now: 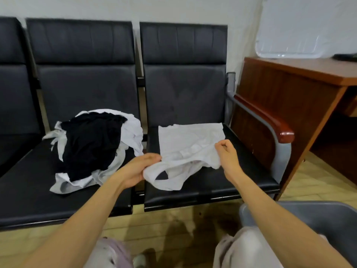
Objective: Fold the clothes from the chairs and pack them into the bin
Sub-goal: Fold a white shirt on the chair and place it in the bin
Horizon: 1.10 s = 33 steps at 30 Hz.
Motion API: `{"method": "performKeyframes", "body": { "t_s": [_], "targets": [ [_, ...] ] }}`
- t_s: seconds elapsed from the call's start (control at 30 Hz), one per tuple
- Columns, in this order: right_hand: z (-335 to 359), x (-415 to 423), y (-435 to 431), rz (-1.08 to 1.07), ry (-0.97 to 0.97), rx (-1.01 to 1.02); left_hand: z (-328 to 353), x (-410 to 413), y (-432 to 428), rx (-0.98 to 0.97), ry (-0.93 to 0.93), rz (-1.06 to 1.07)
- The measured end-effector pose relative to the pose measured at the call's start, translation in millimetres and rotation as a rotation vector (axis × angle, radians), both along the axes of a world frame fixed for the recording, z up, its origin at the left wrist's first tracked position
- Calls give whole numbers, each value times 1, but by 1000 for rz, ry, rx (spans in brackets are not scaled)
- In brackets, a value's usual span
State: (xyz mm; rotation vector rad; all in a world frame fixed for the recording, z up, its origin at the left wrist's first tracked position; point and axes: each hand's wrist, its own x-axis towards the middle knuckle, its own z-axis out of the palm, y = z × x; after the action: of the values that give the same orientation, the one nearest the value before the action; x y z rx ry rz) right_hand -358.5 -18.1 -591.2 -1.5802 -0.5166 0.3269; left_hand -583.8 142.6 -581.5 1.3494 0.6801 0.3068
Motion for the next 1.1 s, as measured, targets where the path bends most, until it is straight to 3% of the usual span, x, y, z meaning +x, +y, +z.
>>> {"method": "performKeyframes", "body": {
  "t_s": [0.07, 0.23, 0.4, 0.47, 0.6, 0.87, 1.0, 1.1],
  "targets": [
    [29, 6, -8, -40, -12, 25, 35, 2, -4, -17, -161, 34],
    [121, 9, -17, -59, -59, 22, 131, 10, -27, 89, -367, -14],
    [229, -4, -46, 280, 72, 481, 218, 13, -46, 171, -671, 48],
    [250, -6, -54, 381, 36, 503, 240, 16, -50, 230, -736, 42],
    [249, 0, -42, 407, -2, 266, 240, 32, -51, 327, -647, -19],
    [181, 72, 42, 351, 141, 13, 163, 97, 35, 289, -302, 162],
    [162, 118, 105, 301, 198, -17, 147, 147, 89, 297, -192, 176],
    [191, 144, 147, 329, 164, 52, 177, 181, 120, 341, -235, 162]
  ]
}}
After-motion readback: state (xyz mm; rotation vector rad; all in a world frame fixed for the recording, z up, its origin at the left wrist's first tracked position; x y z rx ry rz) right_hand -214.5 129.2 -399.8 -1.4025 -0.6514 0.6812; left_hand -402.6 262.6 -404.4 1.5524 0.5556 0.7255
